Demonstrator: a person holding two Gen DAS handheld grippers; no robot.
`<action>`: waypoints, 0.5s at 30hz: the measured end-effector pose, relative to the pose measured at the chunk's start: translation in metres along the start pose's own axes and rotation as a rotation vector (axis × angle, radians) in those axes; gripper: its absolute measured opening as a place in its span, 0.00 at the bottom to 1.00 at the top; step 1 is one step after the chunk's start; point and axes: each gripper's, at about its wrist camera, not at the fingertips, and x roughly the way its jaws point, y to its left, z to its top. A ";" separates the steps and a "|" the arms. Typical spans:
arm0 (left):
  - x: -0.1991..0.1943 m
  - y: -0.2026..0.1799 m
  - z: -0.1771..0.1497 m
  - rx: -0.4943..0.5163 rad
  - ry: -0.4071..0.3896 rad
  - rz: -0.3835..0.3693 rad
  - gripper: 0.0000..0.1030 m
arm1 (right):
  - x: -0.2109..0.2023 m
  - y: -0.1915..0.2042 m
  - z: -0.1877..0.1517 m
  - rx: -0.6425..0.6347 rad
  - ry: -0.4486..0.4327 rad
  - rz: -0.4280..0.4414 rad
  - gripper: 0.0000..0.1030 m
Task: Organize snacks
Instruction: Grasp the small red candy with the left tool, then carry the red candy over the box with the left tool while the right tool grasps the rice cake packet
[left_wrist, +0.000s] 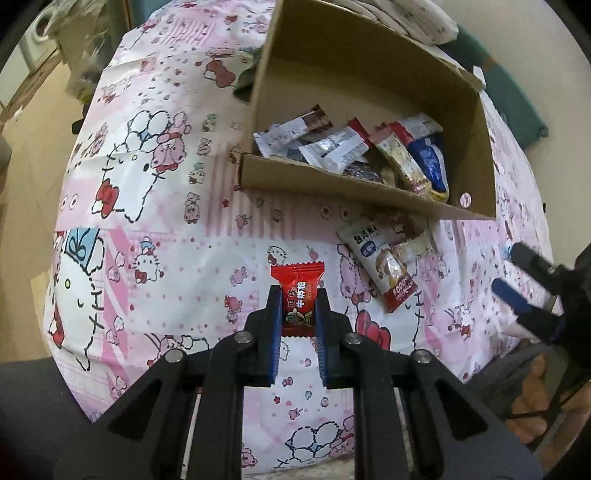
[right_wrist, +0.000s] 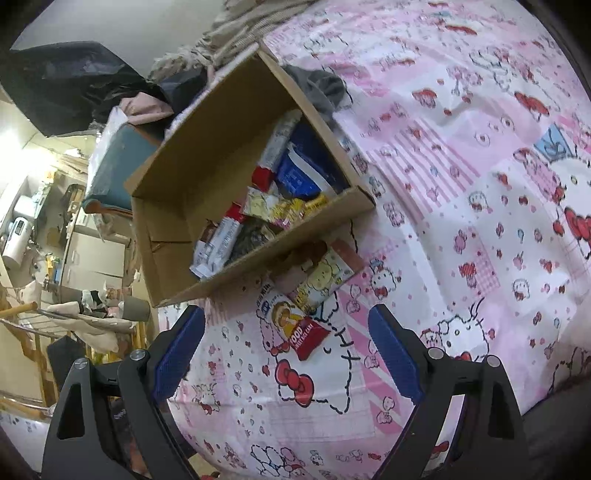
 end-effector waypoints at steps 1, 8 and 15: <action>0.000 0.000 0.000 -0.005 0.001 -0.004 0.13 | 0.004 -0.001 0.000 0.008 0.015 0.001 0.90; -0.002 -0.002 0.000 -0.022 -0.004 0.015 0.13 | 0.050 0.013 -0.008 -0.098 0.176 -0.083 0.88; -0.003 0.004 0.001 -0.043 -0.006 0.035 0.13 | 0.116 0.063 -0.028 -0.505 0.276 -0.318 0.73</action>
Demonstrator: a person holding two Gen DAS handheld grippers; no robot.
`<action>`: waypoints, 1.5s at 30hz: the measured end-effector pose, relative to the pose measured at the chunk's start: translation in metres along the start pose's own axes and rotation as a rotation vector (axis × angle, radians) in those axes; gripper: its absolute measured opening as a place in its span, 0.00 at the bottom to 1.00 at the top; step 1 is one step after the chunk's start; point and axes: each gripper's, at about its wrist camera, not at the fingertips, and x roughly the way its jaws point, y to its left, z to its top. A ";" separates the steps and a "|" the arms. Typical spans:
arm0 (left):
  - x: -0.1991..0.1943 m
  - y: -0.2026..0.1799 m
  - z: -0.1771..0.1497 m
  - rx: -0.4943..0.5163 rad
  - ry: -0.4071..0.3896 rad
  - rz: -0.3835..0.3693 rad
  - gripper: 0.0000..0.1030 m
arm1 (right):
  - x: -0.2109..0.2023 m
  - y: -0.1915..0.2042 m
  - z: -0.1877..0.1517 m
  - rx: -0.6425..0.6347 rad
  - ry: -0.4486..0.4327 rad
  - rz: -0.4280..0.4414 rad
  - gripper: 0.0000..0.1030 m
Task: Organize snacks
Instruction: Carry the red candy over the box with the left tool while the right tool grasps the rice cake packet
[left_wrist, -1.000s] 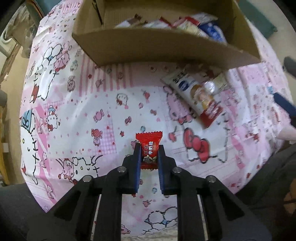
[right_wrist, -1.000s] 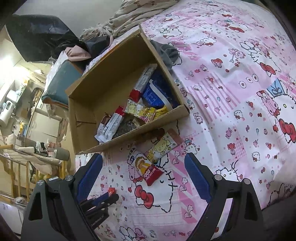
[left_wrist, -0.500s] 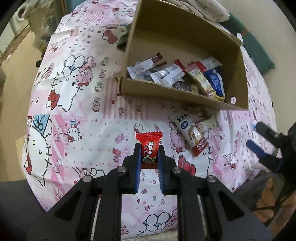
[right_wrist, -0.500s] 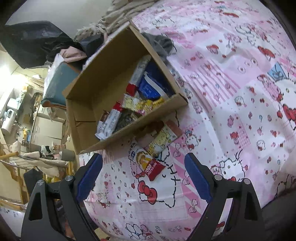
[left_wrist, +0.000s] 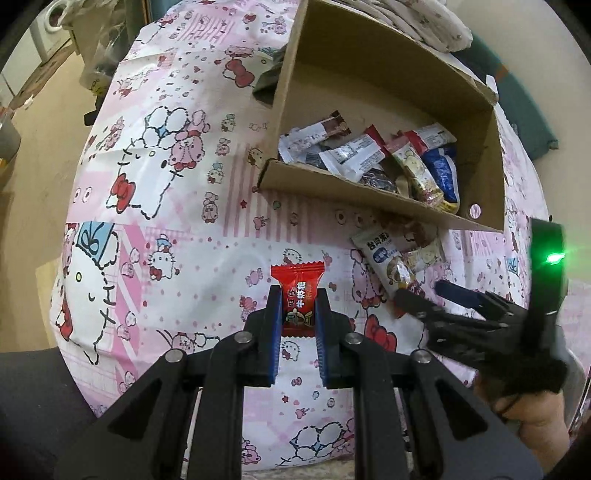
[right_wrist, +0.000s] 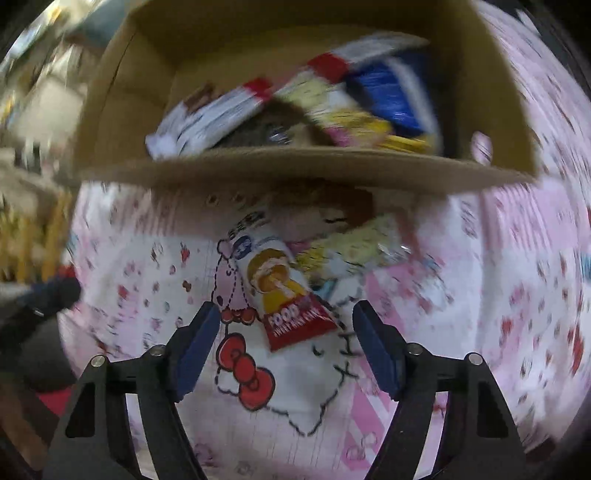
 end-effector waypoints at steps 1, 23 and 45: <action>0.000 0.001 0.000 -0.004 -0.001 0.001 0.13 | 0.006 0.004 0.000 -0.026 0.003 -0.029 0.72; -0.005 0.006 0.003 -0.009 -0.037 0.056 0.13 | -0.045 0.016 -0.053 0.011 0.003 0.219 0.33; -0.063 -0.054 0.069 0.194 -0.234 0.088 0.13 | -0.148 -0.060 0.010 0.190 -0.431 0.308 0.33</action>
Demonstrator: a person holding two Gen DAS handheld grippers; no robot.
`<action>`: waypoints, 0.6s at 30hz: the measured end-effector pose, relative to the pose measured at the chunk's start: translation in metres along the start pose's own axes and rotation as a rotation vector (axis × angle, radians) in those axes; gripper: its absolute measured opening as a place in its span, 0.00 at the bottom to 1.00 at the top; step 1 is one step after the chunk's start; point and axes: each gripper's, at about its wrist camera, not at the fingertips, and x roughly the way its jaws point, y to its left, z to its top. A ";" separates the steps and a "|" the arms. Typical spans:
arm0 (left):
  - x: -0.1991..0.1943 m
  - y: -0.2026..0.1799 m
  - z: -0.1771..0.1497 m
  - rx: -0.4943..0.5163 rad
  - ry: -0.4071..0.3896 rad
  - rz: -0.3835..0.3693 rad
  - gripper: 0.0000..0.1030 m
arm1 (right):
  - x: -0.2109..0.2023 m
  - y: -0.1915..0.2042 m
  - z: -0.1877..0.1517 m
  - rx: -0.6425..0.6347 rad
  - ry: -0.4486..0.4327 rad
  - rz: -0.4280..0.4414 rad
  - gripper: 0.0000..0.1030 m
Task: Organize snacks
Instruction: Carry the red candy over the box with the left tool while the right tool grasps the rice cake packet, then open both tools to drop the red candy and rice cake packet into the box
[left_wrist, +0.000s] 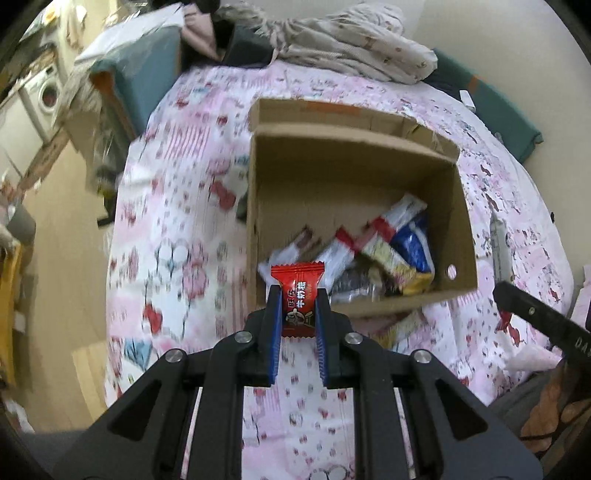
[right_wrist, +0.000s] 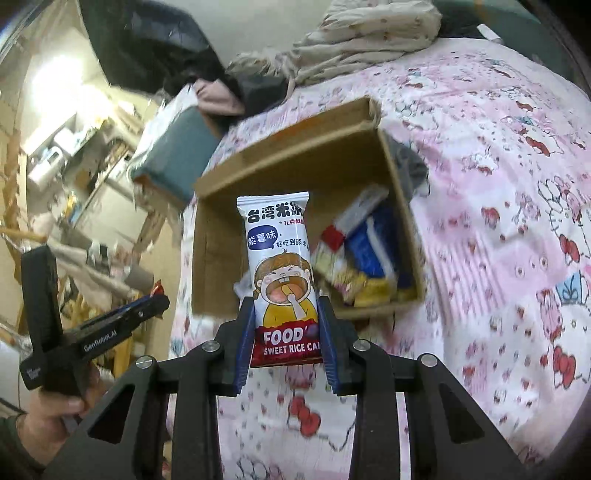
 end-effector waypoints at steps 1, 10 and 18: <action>0.001 -0.002 0.005 0.006 -0.003 0.001 0.13 | 0.002 -0.001 0.005 0.008 -0.009 0.006 0.33; 0.014 -0.020 0.048 0.037 -0.040 -0.002 0.13 | 0.013 -0.013 0.049 0.026 -0.050 -0.013 0.33; 0.051 -0.018 0.052 0.043 -0.044 0.026 0.13 | 0.043 -0.028 0.053 0.045 -0.026 -0.040 0.33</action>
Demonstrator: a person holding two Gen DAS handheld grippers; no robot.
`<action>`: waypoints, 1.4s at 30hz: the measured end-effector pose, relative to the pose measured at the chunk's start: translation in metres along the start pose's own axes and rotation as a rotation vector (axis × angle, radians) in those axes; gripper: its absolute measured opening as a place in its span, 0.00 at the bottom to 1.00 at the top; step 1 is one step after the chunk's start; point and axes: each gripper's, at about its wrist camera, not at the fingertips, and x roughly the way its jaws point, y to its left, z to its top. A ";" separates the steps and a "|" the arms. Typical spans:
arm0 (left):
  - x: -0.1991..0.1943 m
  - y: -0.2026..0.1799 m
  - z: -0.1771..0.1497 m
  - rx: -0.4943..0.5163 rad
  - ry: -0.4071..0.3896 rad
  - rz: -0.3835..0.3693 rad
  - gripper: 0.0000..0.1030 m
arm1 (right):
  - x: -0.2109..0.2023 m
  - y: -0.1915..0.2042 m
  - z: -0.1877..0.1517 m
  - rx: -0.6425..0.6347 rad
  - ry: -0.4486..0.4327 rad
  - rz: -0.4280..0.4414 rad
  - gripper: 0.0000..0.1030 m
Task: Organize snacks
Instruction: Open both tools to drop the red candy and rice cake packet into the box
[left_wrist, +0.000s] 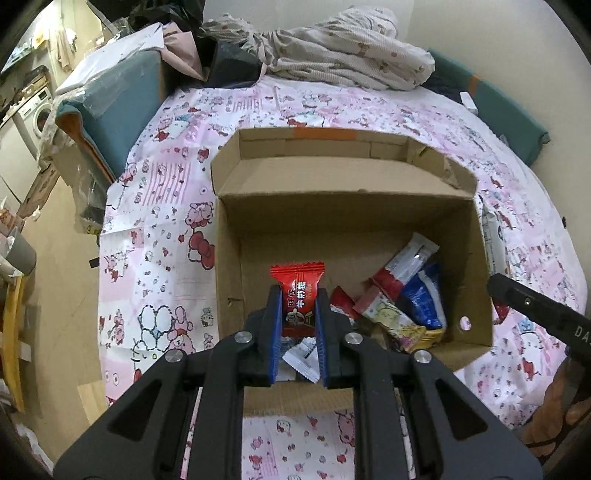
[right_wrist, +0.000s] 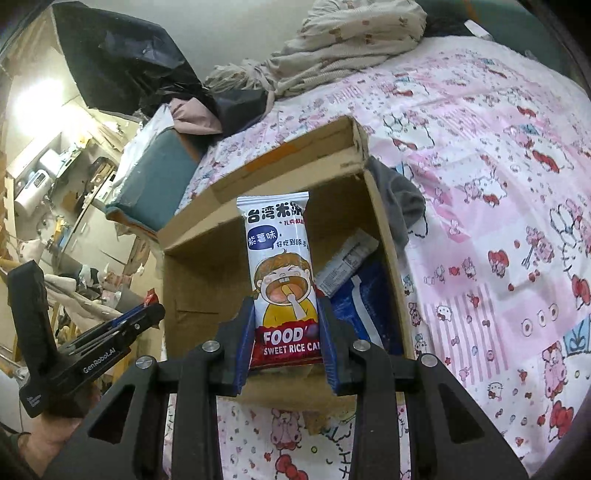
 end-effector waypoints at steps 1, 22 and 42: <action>0.004 0.001 -0.001 0.000 -0.001 0.000 0.13 | 0.005 -0.002 -0.002 -0.003 0.006 -0.012 0.33; 0.034 0.007 -0.012 -0.010 0.006 -0.003 0.14 | 0.048 -0.016 -0.018 -0.001 0.121 -0.101 0.36; 0.020 0.005 -0.015 -0.024 -0.035 0.016 0.83 | 0.037 -0.013 -0.013 0.039 0.075 -0.017 0.89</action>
